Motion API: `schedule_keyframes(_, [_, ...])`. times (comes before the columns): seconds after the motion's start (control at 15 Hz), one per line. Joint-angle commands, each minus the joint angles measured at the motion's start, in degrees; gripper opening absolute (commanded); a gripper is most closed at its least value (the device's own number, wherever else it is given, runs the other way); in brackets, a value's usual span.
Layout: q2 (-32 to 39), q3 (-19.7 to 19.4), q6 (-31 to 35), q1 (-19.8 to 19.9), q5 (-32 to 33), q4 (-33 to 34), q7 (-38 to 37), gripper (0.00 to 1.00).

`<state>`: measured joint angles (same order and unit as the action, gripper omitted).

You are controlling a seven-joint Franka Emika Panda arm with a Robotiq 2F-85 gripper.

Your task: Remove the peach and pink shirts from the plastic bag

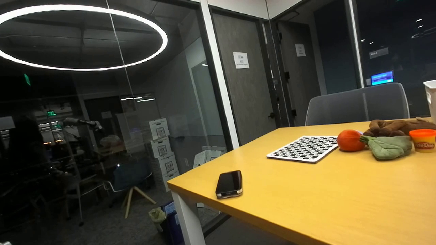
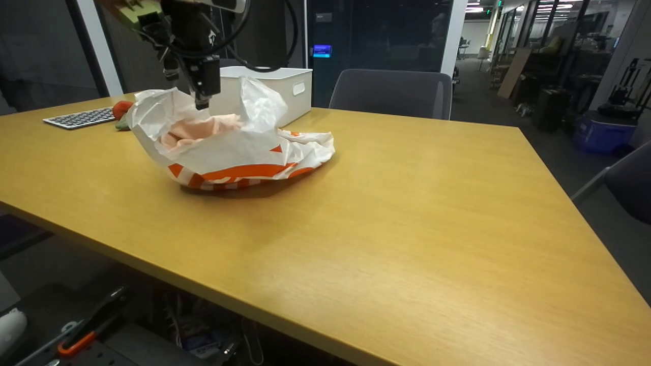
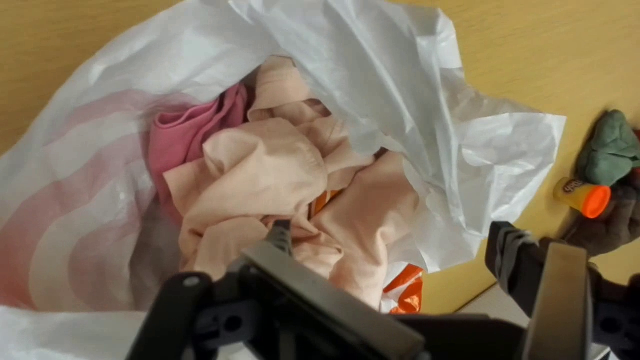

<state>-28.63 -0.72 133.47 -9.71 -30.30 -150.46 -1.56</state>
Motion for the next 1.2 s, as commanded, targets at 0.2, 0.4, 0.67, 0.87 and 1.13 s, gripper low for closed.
schedule_keyframes(0.2, [6.24,6.51,10.94,0.06,3.5,0.48,-5.35,1.0])
schedule_keyframes(0.4, [4.58,5.36,11.93,-0.89,0.13,1.14,-6.38,1.0])
schedule_keyframes(0.67, [5.43,5.17,13.23,1.59,-0.49,2.19,-10.85,1.0])
schedule_keyframes(0.87, [8.65,6.36,14.87,3.57,2.71,2.54,-14.63,1.0])
schedule_keyframes(1.13, [12.26,10.48,16.43,7.6,14.07,2.57,-24.65,1.0])
